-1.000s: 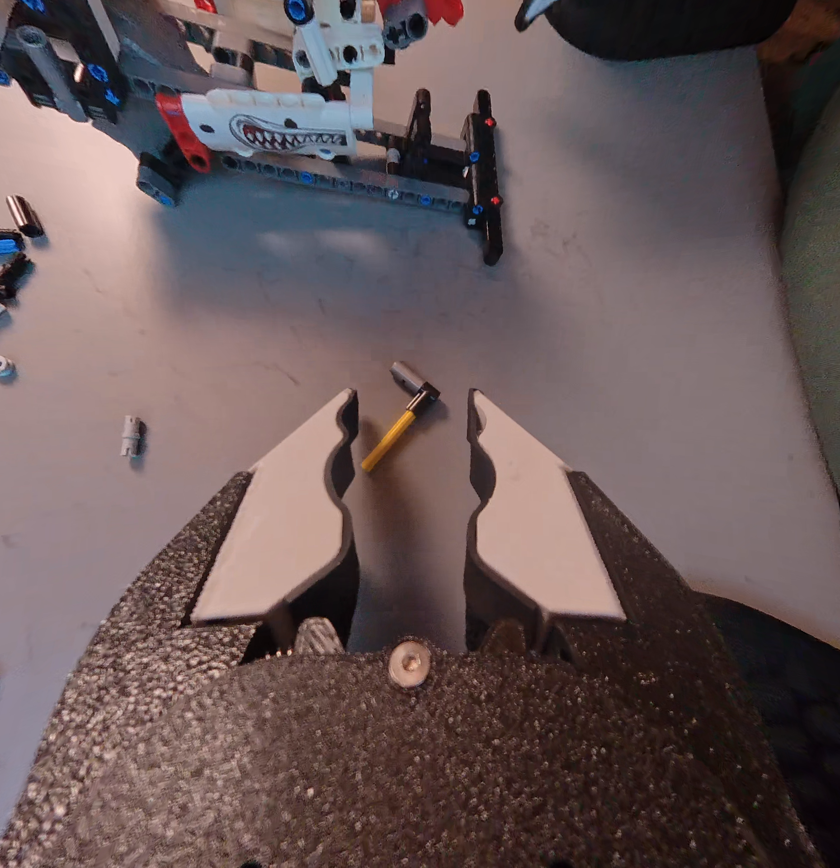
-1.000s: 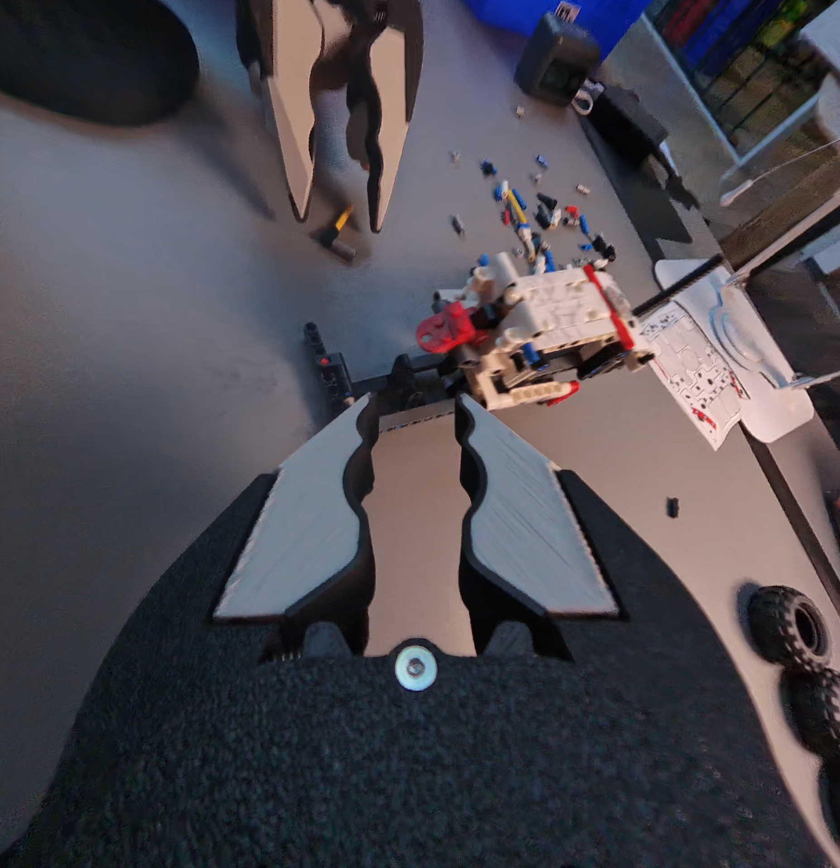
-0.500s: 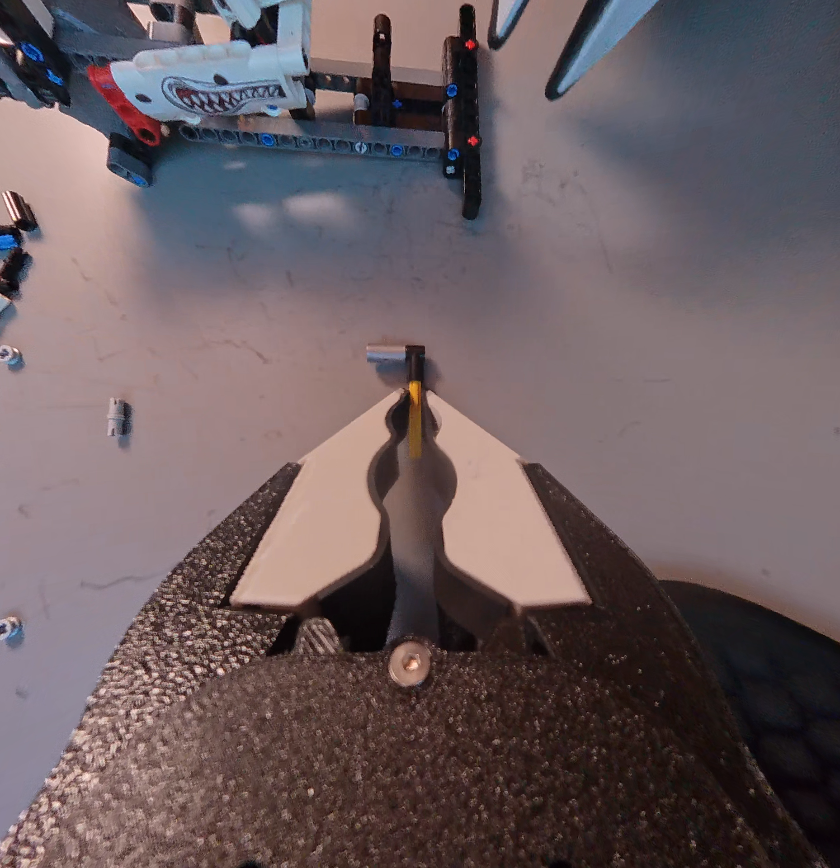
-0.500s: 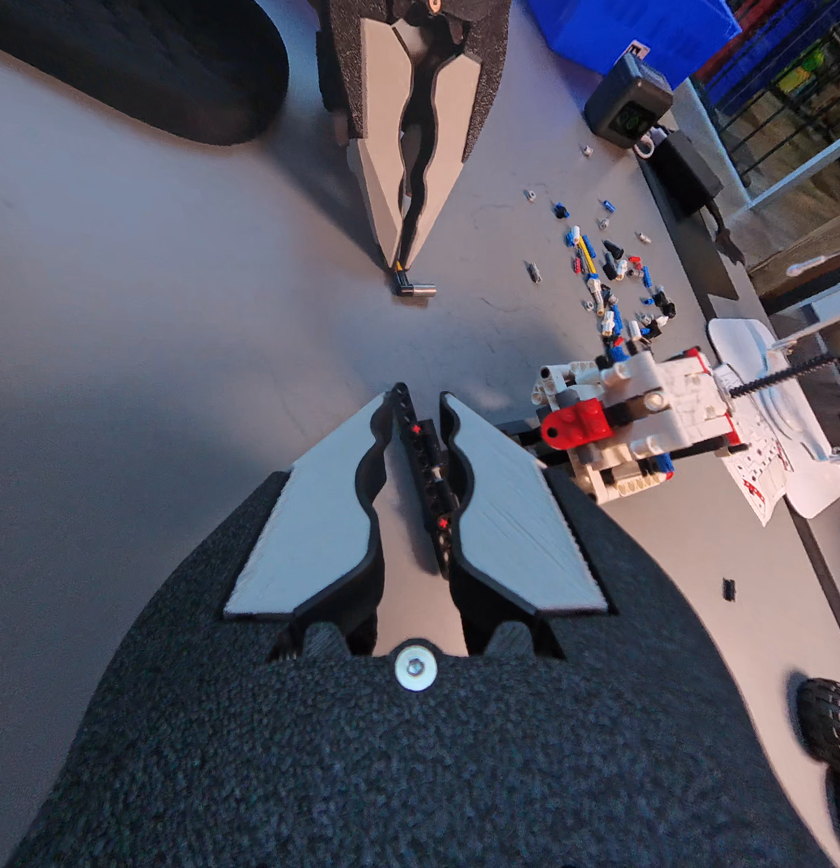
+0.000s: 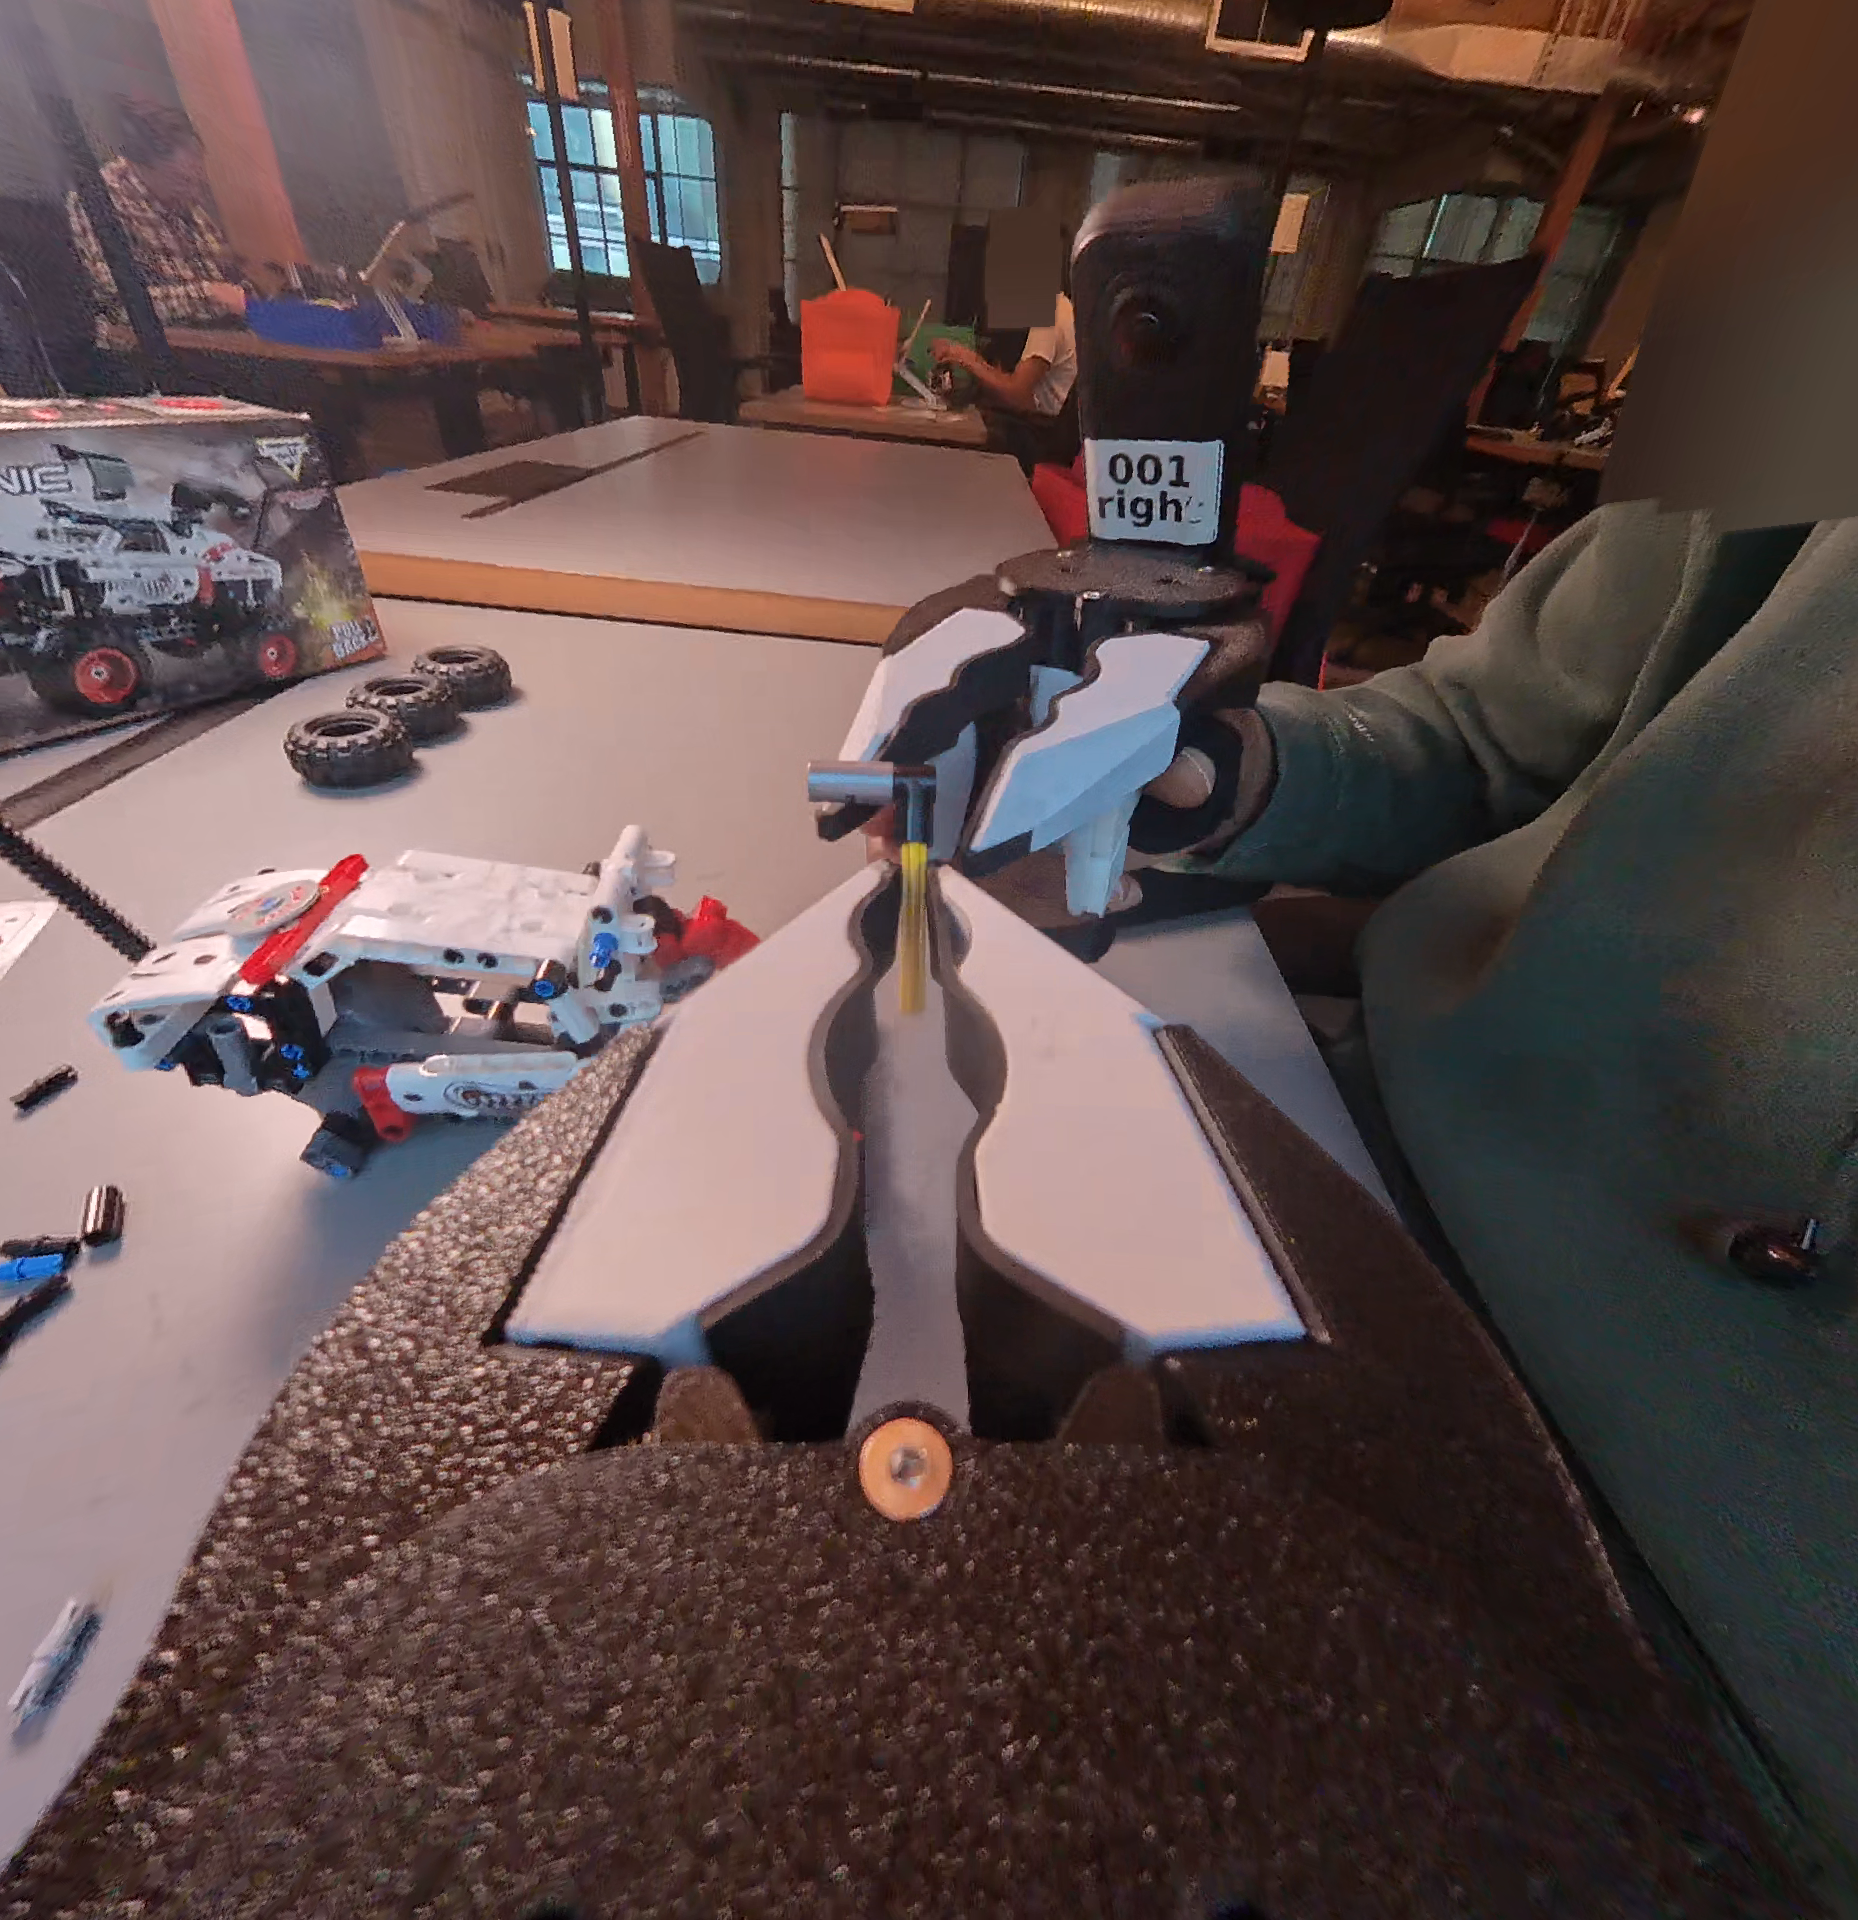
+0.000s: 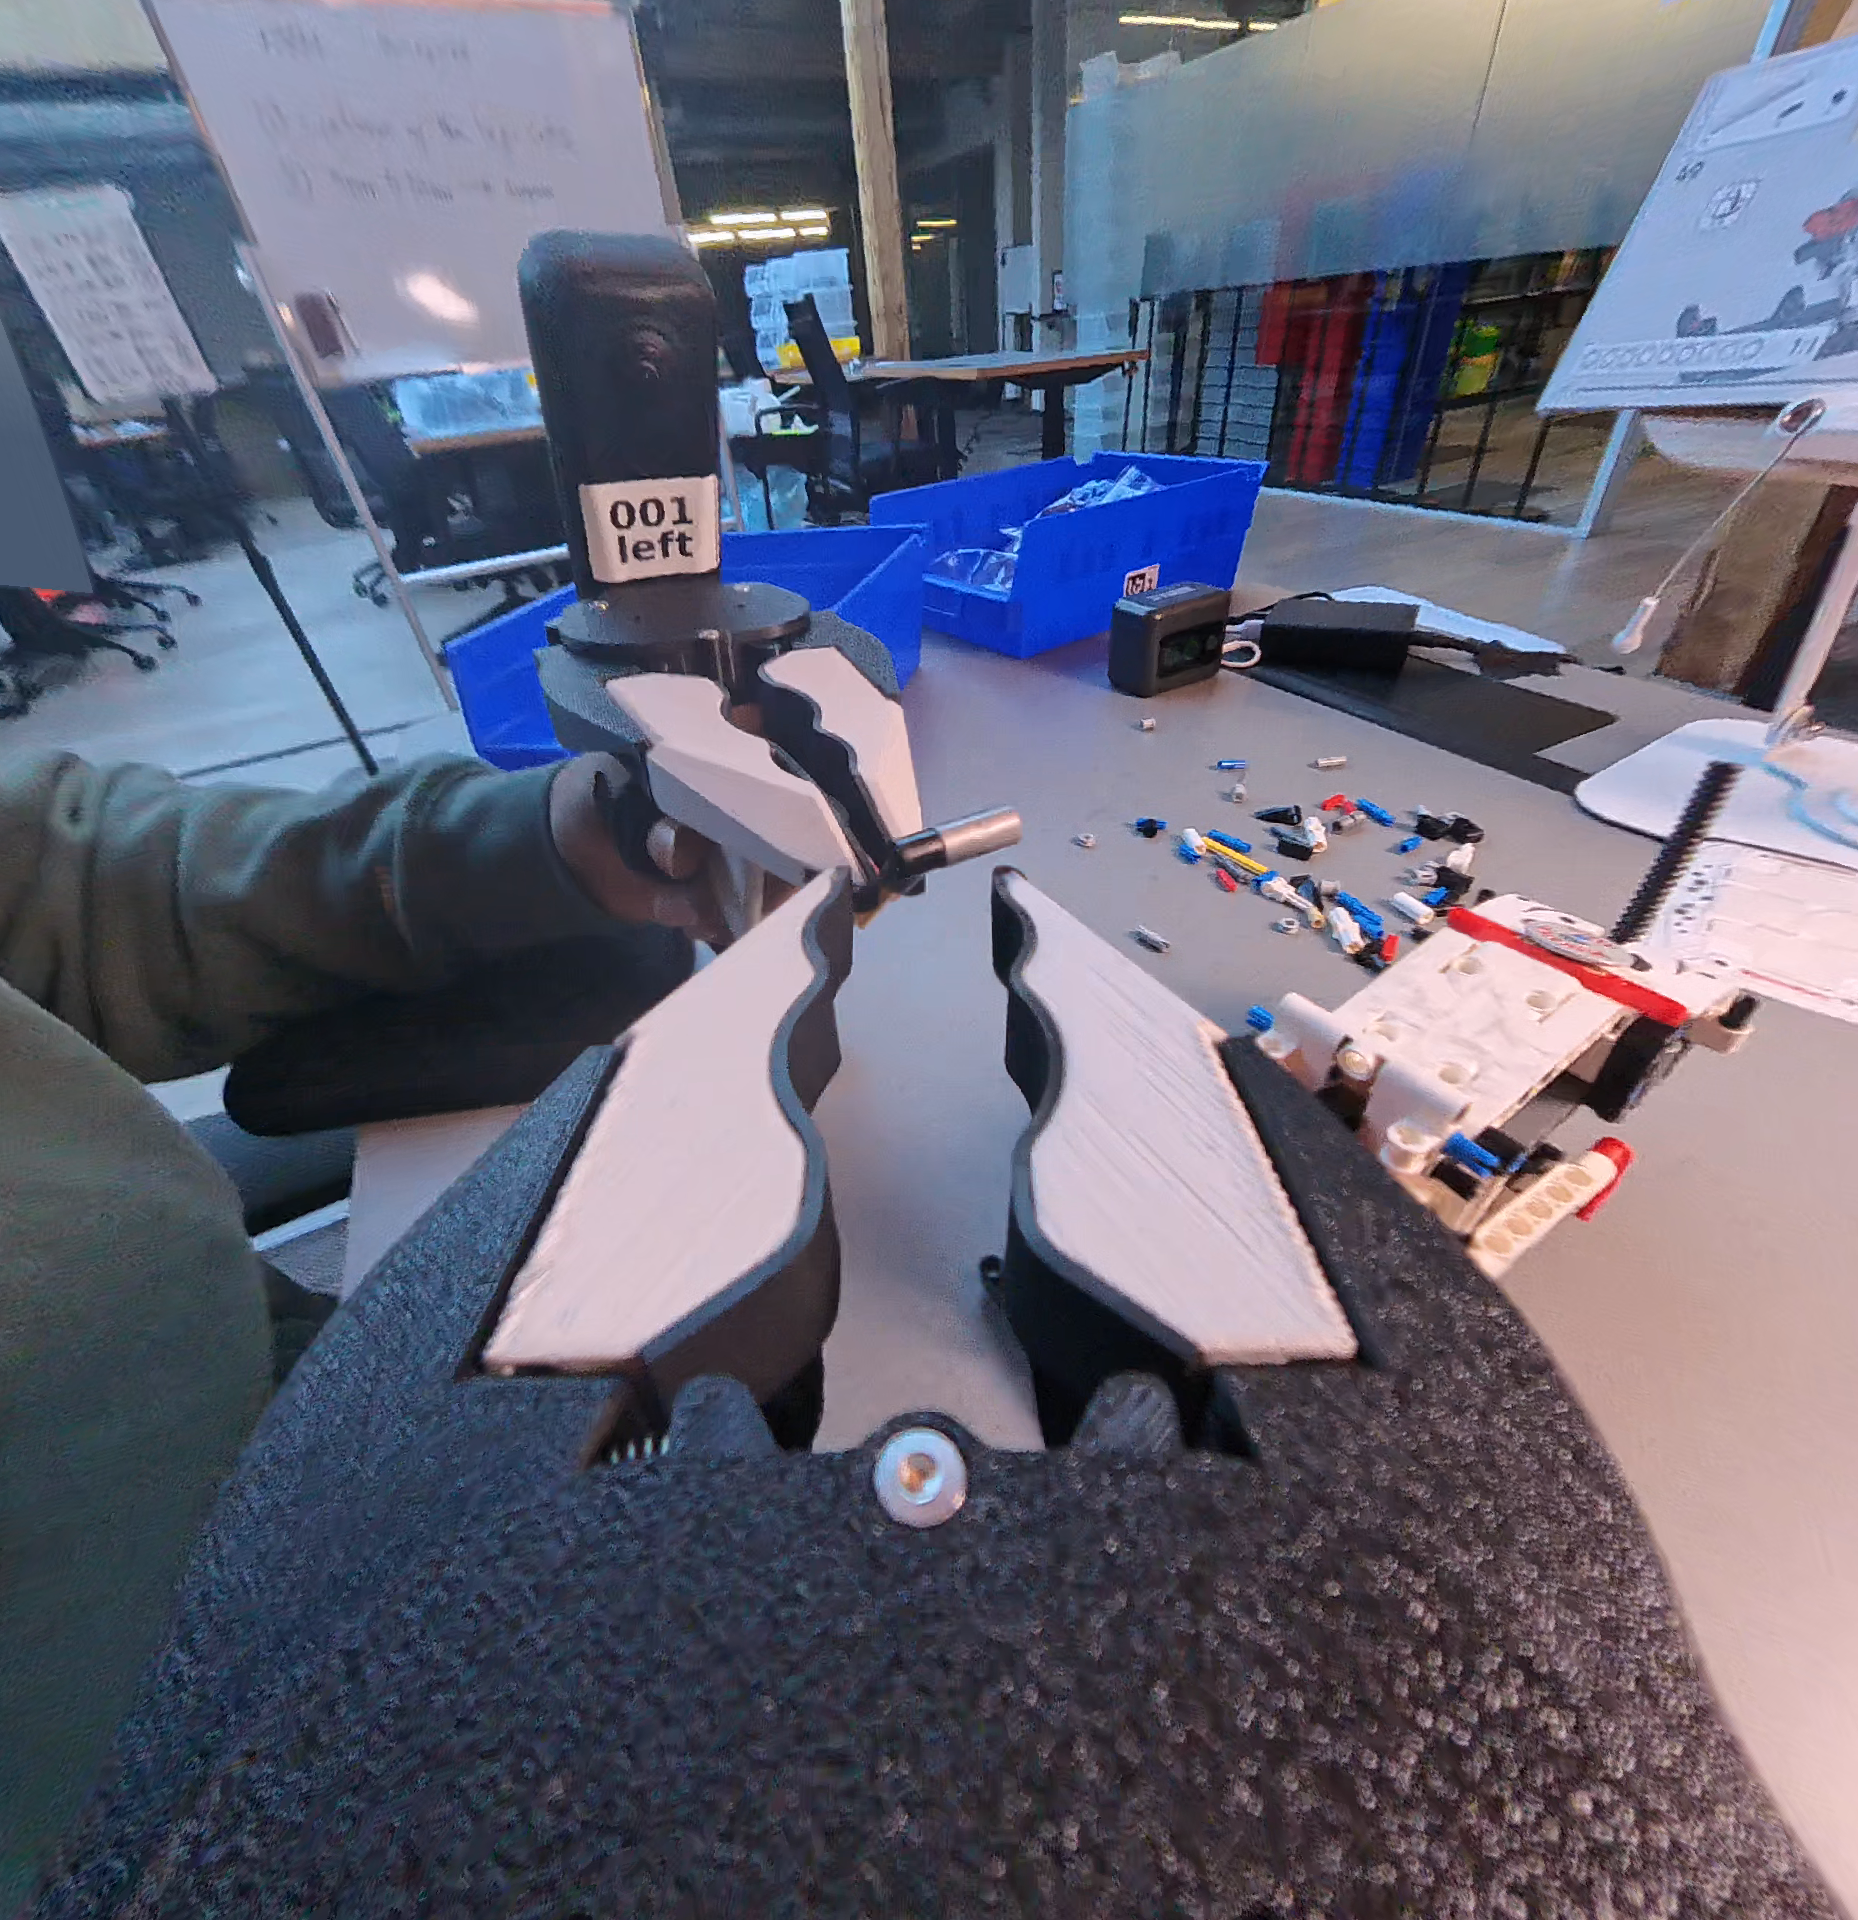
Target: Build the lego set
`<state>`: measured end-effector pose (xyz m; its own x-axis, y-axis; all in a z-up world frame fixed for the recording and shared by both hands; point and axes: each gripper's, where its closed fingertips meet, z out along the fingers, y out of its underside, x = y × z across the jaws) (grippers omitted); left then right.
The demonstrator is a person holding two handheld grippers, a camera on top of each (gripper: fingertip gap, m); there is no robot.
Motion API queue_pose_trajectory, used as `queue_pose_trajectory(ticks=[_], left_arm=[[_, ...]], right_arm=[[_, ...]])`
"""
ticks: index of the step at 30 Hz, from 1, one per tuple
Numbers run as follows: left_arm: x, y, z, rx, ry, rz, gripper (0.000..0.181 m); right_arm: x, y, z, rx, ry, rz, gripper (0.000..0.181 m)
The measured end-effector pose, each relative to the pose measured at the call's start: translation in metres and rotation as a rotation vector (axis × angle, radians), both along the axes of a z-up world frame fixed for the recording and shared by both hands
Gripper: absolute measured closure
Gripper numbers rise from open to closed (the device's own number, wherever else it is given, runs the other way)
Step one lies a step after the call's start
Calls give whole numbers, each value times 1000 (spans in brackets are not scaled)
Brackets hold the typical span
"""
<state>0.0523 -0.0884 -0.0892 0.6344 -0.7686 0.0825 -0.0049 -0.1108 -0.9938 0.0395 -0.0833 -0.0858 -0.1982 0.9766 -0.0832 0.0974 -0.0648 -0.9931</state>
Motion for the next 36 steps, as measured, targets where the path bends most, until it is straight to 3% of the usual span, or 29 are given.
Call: queue_pose_trajectory(ticks=[6,10,13,15,20,23,30,36], left_arm=[[10,-4,4,45,-7,-31,177],[9,0,-3,-5,-20,-22,176],[1,4,-4,-68,-80,2,162],[-8,9,2,-118,-163,35,150],[-17,26,8,-280,-413,92,143],[-15,34,-4,-332,-410,137,146],[-17,39,-17,-345,-350,188,173],[-16,36,-20,-344,-316,145,173]], right_arm=[[6,-12,14,-214,57,132,170],[4,-11,8,-181,56,128,172],[6,-5,10,-41,81,99,172],[6,9,10,163,83,-1,172],[-3,32,-4,792,17,-213,172],[-13,34,-13,1047,-13,-276,172],[-23,37,-24,1273,-52,-302,172],[-22,34,-26,1299,-8,-281,171]])
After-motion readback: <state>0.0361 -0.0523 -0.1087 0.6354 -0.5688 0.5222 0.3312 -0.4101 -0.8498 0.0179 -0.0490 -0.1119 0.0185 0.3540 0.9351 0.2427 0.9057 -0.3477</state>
